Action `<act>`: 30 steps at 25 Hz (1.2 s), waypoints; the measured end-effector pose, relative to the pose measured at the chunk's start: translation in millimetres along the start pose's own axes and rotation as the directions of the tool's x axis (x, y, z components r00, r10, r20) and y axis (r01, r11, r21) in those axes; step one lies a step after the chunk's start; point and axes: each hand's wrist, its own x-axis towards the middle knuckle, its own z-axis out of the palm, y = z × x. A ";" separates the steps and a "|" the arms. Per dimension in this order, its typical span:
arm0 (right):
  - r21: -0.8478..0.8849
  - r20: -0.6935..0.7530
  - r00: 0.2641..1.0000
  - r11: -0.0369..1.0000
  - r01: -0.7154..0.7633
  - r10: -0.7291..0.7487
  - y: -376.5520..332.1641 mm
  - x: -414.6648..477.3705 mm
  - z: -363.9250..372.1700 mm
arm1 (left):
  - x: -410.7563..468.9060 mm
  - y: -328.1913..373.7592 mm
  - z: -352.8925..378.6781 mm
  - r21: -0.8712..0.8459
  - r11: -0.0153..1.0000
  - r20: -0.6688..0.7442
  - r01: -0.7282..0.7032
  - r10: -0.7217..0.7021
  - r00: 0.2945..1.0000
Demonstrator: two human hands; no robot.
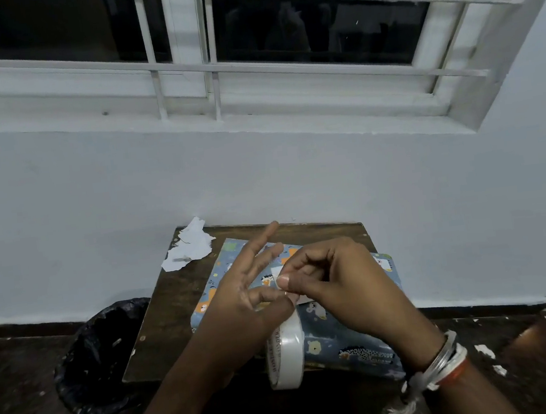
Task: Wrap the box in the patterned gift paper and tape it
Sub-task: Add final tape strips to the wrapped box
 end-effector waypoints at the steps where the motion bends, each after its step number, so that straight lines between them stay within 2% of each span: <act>1: -0.061 -0.039 0.999 0.998 0.023 -0.026 0.9 -0.7 1.3 | -0.1 -0.6 1.1 0.005 1.000 -0.004 0.019 -0.019 1.000; 5: -0.230 -0.122 0.976 0.962 0.149 -0.181 7.3 -0.5 7.2 | 0.5 -0.9 8.5 0.010 0.997 -0.057 0.078 -0.077 0.995; 7: -0.240 -0.149 0.960 0.951 0.196 -0.236 9.4 1.0 7.4 | 1.8 -0.6 9.6 0.003 0.996 -0.084 0.085 -0.084 0.993; 15: 0.022 -0.231 0.964 0.989 0.144 -0.135 13.6 1.2 9.6 | 1.3 -0.1 10.0 -0.171 0.978 -0.099 0.117 -0.135 0.986; 21: -0.171 -0.336 0.907 0.964 0.205 -0.253 23.8 5.4 17.2 | 2.7 4.5 10.3 -0.244 0.960 -0.116 0.141 -0.173 0.978; 25: -0.293 -0.321 0.880 0.920 0.260 -0.351 25.1 6.4 22.3 | 2.8 4.5 8.9 -0.212 0.966 -0.134 0.146 -0.177 0.975; 30: -0.221 -0.311 0.903 0.947 0.235 -0.297 26.9 8.7 20.4 | 0.6 6.2 8.8 -0.237 0.958 -0.133 0.161 -0.196 0.972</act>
